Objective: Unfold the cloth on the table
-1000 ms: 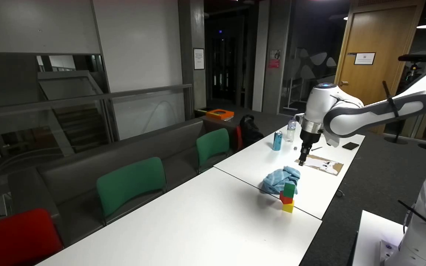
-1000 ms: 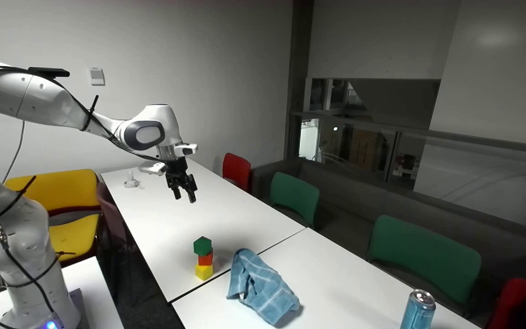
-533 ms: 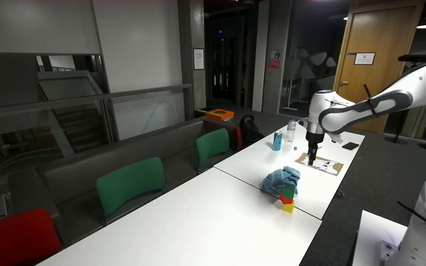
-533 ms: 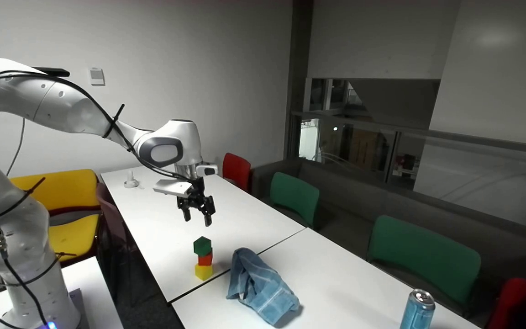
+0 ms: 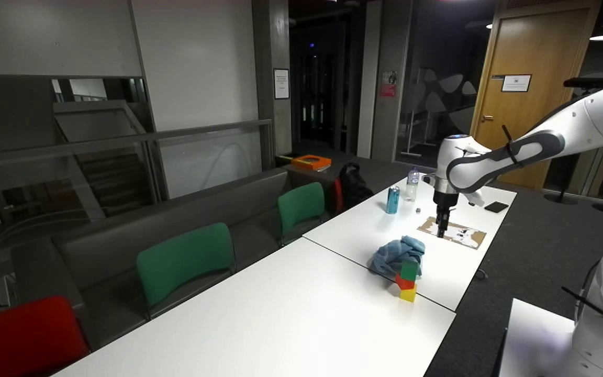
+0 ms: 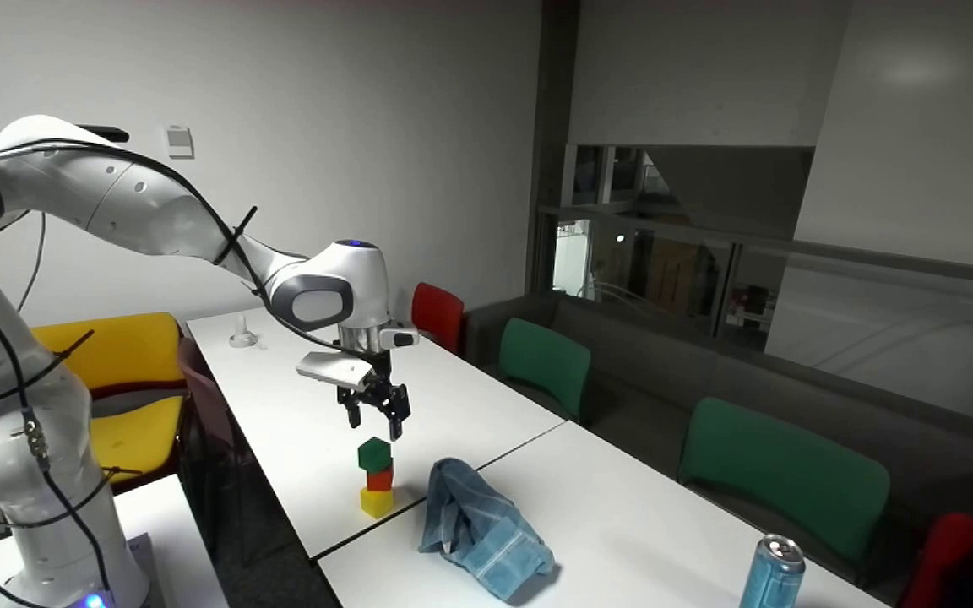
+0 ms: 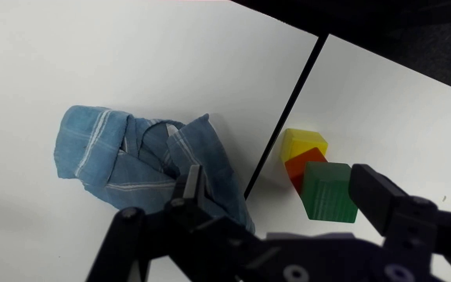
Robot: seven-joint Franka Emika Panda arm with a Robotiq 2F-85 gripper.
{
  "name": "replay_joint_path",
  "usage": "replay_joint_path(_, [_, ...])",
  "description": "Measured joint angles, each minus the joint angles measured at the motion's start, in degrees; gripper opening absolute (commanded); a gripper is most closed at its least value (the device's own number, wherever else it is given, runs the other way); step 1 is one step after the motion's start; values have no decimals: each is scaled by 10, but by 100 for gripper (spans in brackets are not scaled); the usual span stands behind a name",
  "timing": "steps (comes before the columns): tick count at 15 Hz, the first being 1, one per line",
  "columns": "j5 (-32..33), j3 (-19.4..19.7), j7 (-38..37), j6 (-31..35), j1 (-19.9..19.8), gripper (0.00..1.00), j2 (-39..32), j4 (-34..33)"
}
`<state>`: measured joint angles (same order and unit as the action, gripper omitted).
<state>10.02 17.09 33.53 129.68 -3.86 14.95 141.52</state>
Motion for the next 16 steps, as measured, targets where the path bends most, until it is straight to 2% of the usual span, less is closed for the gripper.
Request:
replay_joint_path(12, [-4, -4, -3, 0, 0, 100, 0, 0])
replay_joint_path(14, [-37, -12, -10, 0, 1, 100, -3, 1])
replay_joint_path(16, [-105, -17, -16, 0, 4, 100, -8, 3])
